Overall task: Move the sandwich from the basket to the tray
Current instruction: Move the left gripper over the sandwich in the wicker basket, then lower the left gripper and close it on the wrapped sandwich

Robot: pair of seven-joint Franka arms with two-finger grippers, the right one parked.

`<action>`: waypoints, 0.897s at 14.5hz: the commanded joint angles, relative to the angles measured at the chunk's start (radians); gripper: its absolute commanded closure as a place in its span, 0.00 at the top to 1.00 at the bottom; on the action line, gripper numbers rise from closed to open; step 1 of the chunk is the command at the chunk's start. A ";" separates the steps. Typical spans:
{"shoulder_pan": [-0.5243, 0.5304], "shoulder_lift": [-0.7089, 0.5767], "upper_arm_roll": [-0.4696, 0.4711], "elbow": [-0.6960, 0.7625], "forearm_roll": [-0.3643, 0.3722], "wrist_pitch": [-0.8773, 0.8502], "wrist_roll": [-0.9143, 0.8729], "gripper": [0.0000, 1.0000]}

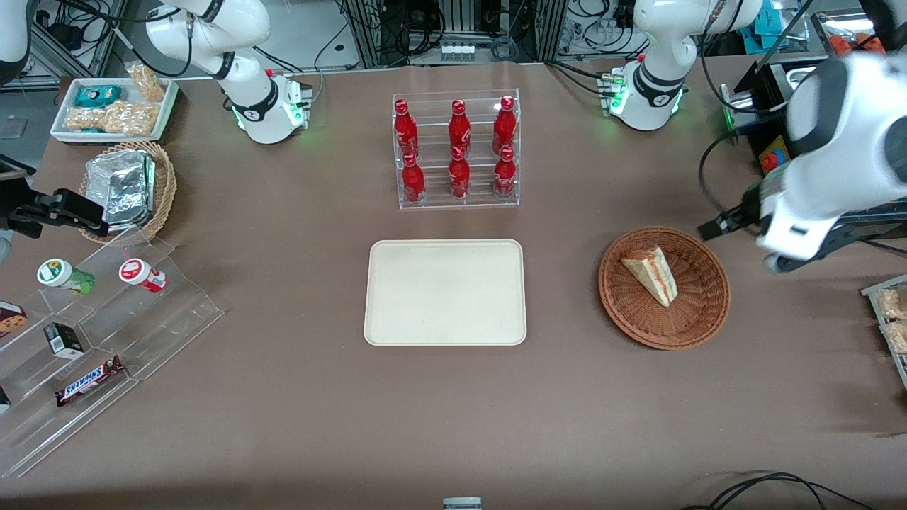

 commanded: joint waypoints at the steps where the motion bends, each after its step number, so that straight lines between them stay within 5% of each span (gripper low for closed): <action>1: -0.010 -0.037 0.002 -0.162 0.004 0.173 -0.176 1.00; 5: -0.053 0.018 0.000 -0.261 0.004 0.425 -0.456 1.00; 13: -0.067 0.119 -0.003 -0.244 0.015 0.504 -0.446 1.00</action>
